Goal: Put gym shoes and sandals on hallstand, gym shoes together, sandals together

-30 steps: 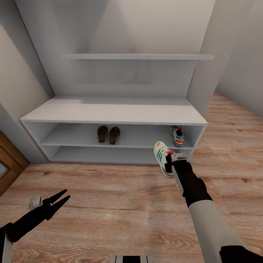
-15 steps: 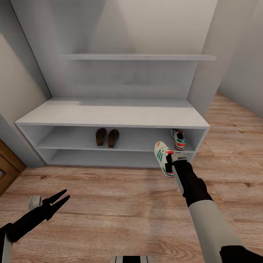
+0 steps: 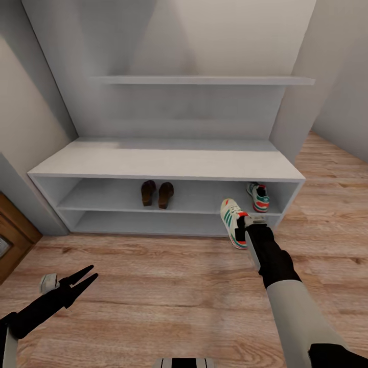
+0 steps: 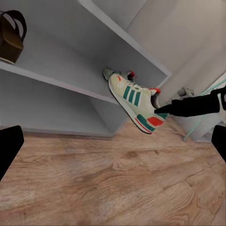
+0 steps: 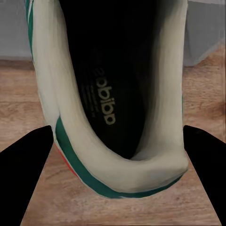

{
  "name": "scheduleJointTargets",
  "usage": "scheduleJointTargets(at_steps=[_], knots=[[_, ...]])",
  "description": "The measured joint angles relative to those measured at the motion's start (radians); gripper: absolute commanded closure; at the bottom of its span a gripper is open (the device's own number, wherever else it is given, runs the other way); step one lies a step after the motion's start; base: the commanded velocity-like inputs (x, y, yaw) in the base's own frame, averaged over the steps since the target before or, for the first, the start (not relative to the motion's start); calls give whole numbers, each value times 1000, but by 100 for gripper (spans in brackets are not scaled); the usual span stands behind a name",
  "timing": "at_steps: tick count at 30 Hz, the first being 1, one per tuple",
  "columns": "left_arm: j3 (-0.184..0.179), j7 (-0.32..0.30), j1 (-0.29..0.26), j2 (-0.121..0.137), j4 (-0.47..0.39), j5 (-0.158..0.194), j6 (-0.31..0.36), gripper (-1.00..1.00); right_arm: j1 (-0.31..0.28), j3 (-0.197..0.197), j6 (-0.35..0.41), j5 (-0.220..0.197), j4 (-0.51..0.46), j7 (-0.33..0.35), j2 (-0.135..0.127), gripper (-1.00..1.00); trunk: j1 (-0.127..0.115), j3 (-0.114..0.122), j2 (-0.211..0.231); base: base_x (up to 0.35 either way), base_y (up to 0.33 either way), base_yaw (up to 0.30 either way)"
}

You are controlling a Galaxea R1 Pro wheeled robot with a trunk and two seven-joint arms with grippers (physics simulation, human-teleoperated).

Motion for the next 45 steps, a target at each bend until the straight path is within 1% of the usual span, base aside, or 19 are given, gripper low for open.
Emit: scheduleJointTargets(at_steps=[2, 3, 4, 11, 25, 27, 28, 30, 33, 36, 45], knots=[[0, 0, 0, 0, 0, 0, 0, -100, 0, -20, -2, -11, 0, 0, 0, 100, 0, 0, 0, 1, 3, 0], [-1, 0, 0, 0, 1, 0, 0, -100, 0, -34, -1, -4, 0, -1, -1, 100, 0, 0, 0, 0, 1, 0], [-1, 0, 0, 0, 1, 0, 0, -100, 0, -38, -2, -8, 0, -1, -2, 100, 0, 0, 0, 0, 0, 0], [-1, 0, 0, -1, 1, 0, 0, -100, 0, -45, -3, -10, 0, -1, -3, 100, 0, 0, 0, 0, 0, 0], [0, 0, 0, -1, 1, 0, 0, -100, 0, -46, -3, -10, 0, -3, -3, 100, 0, 0, 0, 0, 0, 0], [0, 1, 0, -1, 1, 0, 0, -100, 0, -46, -2, -8, 0, -19, -3, 100, 0, 0, 0, 0, 0, 0], [-1, 1, 0, -1, 1, 0, 0, -100, 0, -46, -2, -4, 0, -45, -4, 100, 0, 0, 0, 26, 0, 0], [-1, 1, 0, -1, 1, 0, 0, -100, 0, -46, -1, -1, 0, -121, -3, 100, 0, 0, 0, 122, 0, 0], [-1, 1, 0, -1, 1, 0, 0, -100, 0, -46, -1, -4, -1, -195, -2, 100, 0, 0, 0, 196, 0, 0], [-1, 1, 0, -1, 1, 0, 0, -100, 0, -46, -2, -9, -1, -216, -2, 100, 0, 0, 0, 71, 0, 0], [-1, 0, 0, -1, 1, 0, 0, -100, 0, -46, -3, -11, -1, -223, -1, 100, 0, 0, 0, 10, 0, 0]])
